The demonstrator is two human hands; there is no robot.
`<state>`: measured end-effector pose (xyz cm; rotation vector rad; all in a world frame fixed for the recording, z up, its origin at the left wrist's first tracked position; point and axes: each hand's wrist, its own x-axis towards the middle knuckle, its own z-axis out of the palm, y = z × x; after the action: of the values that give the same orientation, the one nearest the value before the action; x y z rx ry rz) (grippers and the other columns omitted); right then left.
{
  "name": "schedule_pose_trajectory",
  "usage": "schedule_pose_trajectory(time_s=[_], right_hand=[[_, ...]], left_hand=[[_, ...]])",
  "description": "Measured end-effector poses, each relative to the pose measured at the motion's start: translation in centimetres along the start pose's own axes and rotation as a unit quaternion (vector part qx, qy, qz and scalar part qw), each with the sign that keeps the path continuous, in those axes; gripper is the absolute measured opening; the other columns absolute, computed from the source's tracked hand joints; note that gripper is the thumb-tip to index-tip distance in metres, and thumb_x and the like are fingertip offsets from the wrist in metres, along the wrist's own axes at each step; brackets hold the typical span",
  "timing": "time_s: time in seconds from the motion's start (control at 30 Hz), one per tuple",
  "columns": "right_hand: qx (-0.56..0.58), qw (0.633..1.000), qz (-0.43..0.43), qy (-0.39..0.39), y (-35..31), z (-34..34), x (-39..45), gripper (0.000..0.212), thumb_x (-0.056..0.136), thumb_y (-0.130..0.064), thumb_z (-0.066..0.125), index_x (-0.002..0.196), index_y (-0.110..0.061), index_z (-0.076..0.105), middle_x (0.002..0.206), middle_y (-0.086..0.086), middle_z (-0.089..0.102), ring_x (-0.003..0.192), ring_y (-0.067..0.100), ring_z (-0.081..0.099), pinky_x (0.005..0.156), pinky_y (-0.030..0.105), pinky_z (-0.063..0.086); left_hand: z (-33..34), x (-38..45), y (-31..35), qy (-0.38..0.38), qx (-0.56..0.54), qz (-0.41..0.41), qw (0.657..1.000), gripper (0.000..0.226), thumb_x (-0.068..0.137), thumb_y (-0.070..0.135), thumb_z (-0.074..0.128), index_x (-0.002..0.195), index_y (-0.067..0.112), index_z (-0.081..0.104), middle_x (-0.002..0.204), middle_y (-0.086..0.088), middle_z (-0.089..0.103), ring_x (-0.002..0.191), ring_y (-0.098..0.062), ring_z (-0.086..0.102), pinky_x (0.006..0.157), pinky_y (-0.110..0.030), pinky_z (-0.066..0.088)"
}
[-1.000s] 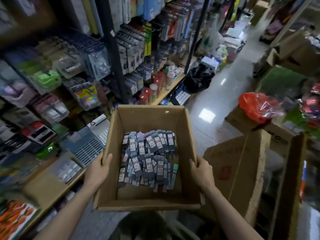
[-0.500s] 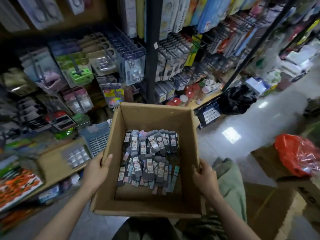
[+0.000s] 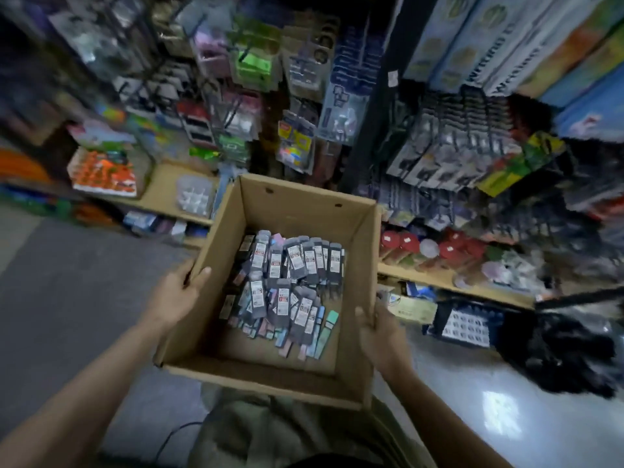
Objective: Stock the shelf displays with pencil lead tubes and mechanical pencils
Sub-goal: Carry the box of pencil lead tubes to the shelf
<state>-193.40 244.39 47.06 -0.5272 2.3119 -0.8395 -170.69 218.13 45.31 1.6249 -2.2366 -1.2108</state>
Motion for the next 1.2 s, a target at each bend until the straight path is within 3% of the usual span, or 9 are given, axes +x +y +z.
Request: schedule_pose_trajectory(time_s=[0.1,0.27,0.37,0.5,0.63,0.83,0.93,1.03,1.2], right_hand=[[-0.021,0.996,-0.056,-0.062,-0.5,-0.9,1.5,0.019,0.100,-0.031,0.049,0.118,-0.026,0.055,0.084,-0.008,0.065,0.067,0.001,0.064,0.049,0.010,0.047],[-0.137,0.972,-0.157,-0.105,-3.7,2.3,3.7,0.027,0.100,-0.028,0.051,0.120,-0.011,0.060,0.090,-0.006,0.063,0.067,0.001,0.053,0.052,0.002,0.035],[-0.185,0.959,-0.179,-0.122,-6.5,6.0,5.0,0.036,0.099,-0.029,0.053,0.132,-0.014,0.056,0.101,0.002,0.070,0.081,0.012,0.063,0.061,0.012,0.036],[-0.220,0.949,-0.166,-0.154,-10.4,12.9,6.5,0.041,0.099,-0.035,0.052,0.137,-0.019,0.053,0.101,0.004,0.070,0.089,0.020,0.066,0.074,0.028,0.051],[-0.224,0.939,-0.169,-0.197,-13.6,20.2,8.6,0.042,0.099,-0.040,0.050,0.134,-0.018,0.057,0.109,0.007,0.069,0.102,0.026,0.065,0.088,0.035,0.052],[-0.218,0.920,-0.191,-0.265,-15.6,29.3,12.1,0.034,0.099,-0.027,0.055,0.128,-0.011,0.060,0.071,-0.005,0.056,0.080,0.031,0.058,0.068,0.028,0.037],[-0.215,0.908,-0.208,-0.294,-15.3,33.4,14.9,0.031,0.099,-0.024,0.055,0.123,-0.007,0.062,0.079,0.004,0.061,0.073,0.022,0.056,0.064,0.026,0.036],[-0.197,0.898,-0.235,-0.316,-13.8,37.5,18.0,0.030,0.098,-0.023,0.057,0.122,-0.006,0.063,0.097,0.014,0.068,0.092,0.030,0.063,0.073,0.029,0.044],[-0.209,0.895,-0.231,-0.321,-9.2,43.4,22.1,0.032,0.098,-0.022,0.057,0.127,-0.009,0.061,0.096,0.008,0.067,0.086,0.016,0.056,0.074,0.023,0.038]], left_hand=[[-0.1,-3.8,-1.6,0.048,-0.031,-0.052,0.997,0.025,0.098,0.035,0.052,0.110,0.016,0.062,0.086,-0.007,0.064,0.080,-0.027,0.061,0.068,-0.035,0.044],[-1.4,-7.8,-5.7,0.108,-0.093,-0.136,0.980,0.022,0.098,0.036,0.052,0.104,0.017,0.062,0.069,-0.002,0.056,0.065,-0.023,0.054,0.062,-0.035,0.042],[-2.9,-8.7,-8.9,0.145,-0.113,-0.177,0.967,0.025,0.098,0.034,0.051,0.109,0.015,0.062,0.072,-0.004,0.059,0.071,-0.029,0.060,0.063,-0.036,0.043],[-5.5,-8.0,-13.9,0.169,-0.146,-0.223,0.949,0.034,0.098,0.034,0.052,0.122,0.010,0.059,0.104,-0.024,0.067,0.099,-0.042,0.062,0.082,-0.046,0.052],[-8.1,-6.5,-18.8,0.182,-0.178,-0.261,0.931,0.028,0.097,0.031,0.055,0.116,0.011,0.060,0.090,-0.017,0.065,0.096,-0.040,0.064,0.077,-0.042,0.051],[-9.3,-4.1,-24.0,0.227,-0.192,-0.320,0.899,0.039,0.097,0.027,0.056,0.131,0.009,0.054,0.113,-0.015,0.066,0.100,-0.032,0.064,0.088,-0.041,0.051],[-7.7,-2.4,-26.6,0.246,-0.219,-0.340,0.881,0.039,0.098,0.025,0.055,0.134,0.011,0.052,0.113,-0.018,0.067,0.100,-0.034,0.064,0.086,-0.043,0.051],[-4.7,-1.0,-29.5,0.276,-0.214,-0.355,0.867,0.038,0.098,0.024,0.053,0.133,0.010,0.052,0.110,-0.022,0.067,0.099,-0.038,0.064,0.084,-0.045,0.051],[1.9,1.5,-34.2,0.291,-0.245,-0.392,0.838,0.039,0.099,0.027,0.050,0.135,0.011,0.049,0.113,-0.020,0.064,0.098,-0.037,0.062,0.084,-0.048,0.053]])
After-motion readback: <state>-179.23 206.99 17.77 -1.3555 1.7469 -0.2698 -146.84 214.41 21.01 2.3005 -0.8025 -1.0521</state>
